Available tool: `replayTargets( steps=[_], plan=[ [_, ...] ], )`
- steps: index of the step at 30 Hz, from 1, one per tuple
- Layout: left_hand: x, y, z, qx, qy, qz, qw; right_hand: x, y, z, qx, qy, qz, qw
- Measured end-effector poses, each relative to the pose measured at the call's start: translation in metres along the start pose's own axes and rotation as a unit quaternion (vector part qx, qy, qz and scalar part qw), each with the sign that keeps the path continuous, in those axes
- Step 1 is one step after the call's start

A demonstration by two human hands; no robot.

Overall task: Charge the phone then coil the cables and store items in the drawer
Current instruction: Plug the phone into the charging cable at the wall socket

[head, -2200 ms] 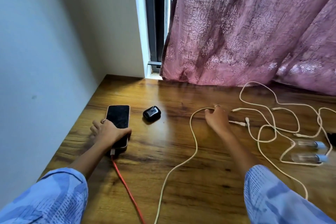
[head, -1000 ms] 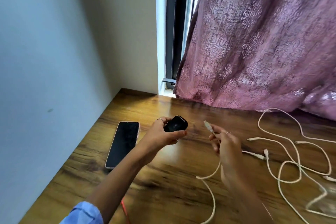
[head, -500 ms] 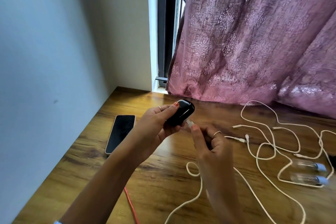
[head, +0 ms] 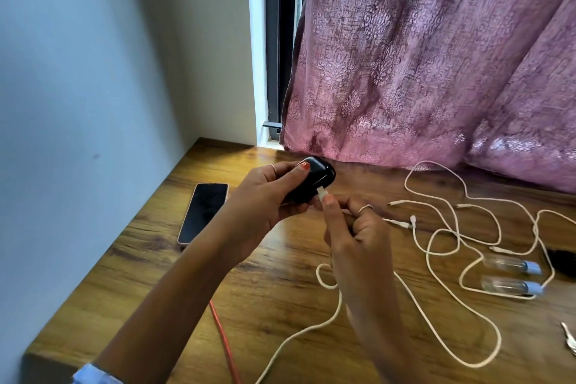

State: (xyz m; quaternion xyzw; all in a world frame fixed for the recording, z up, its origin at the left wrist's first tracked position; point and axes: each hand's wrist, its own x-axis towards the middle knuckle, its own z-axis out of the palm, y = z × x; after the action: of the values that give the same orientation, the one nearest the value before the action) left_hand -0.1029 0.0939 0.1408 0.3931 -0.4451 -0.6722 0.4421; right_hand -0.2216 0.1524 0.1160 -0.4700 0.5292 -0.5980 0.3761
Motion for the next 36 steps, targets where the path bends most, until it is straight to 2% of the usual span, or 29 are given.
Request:
replayTargets(
  steps=[9,18,22,27,32,36],
  plan=[
    [-0.006,0.005,0.015,0.197,0.018,0.077,0.977,-0.001,0.002,-0.012,0.034,-0.035,0.053,0.997],
    [-0.002,0.007,0.017,0.277,0.029,0.091,0.956,0.004,0.008,-0.009,0.017,-0.060,0.073,0.995],
    [0.007,0.008,0.010,0.287,0.013,0.050,0.956,0.008,0.015,-0.003,0.063,-0.081,0.096,0.990],
    [0.032,0.005,-0.013,0.294,0.027,-0.001,0.955,0.027,0.036,0.006,0.033,-0.147,0.131,0.980],
    [0.064,-0.022,-0.043,0.255,0.065,-0.046,0.964,0.054,0.069,0.019,0.005,-0.120,0.144,0.982],
    [0.084,-0.049,-0.067,0.260,0.058,-0.075,0.961,0.080,0.096,0.032,-0.025,-0.147,0.168,0.974]
  ],
)
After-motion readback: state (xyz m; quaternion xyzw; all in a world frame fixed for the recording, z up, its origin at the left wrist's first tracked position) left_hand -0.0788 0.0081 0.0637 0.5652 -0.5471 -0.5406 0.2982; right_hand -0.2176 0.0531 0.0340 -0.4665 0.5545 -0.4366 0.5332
